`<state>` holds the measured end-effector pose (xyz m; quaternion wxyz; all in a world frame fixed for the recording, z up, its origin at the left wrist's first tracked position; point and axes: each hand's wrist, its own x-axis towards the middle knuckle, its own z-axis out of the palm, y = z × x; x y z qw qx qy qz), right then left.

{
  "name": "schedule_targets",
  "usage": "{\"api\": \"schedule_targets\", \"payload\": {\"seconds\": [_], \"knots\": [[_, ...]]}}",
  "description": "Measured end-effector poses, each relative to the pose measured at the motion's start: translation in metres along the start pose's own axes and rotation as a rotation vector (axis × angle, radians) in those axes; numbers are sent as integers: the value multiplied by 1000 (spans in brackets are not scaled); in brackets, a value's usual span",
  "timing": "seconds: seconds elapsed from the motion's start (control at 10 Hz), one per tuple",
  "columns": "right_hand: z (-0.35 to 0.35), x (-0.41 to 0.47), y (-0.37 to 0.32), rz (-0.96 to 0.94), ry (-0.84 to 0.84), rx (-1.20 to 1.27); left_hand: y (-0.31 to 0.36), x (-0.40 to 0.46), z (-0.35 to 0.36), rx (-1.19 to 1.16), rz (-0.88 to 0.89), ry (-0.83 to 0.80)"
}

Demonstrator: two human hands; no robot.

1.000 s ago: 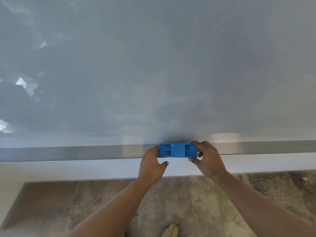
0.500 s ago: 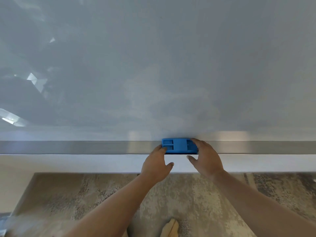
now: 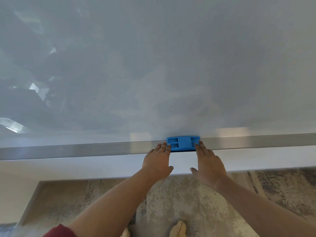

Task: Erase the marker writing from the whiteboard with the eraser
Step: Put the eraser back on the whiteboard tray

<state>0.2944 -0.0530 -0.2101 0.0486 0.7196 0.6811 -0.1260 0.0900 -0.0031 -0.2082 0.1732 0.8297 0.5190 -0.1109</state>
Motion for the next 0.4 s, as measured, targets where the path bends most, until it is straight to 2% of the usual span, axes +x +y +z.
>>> {"api": "schedule_targets", "payload": {"seconds": [0.1, 0.2, 0.3, 0.4], "knots": [[8, -21, -17, 44, 70, 73, -15, -9, 3, 39, 29, -12], [10, -49, -44, 22, 57, 213, -36, -24, 2, 57, 24, -71], [6, -72, -81, 31, -44, 462, -61, -41, 0, 89, 60, -81], [-20, -99, -129, 61, -137, 651, -95, -58, -19, 150, 150, 9]]}}
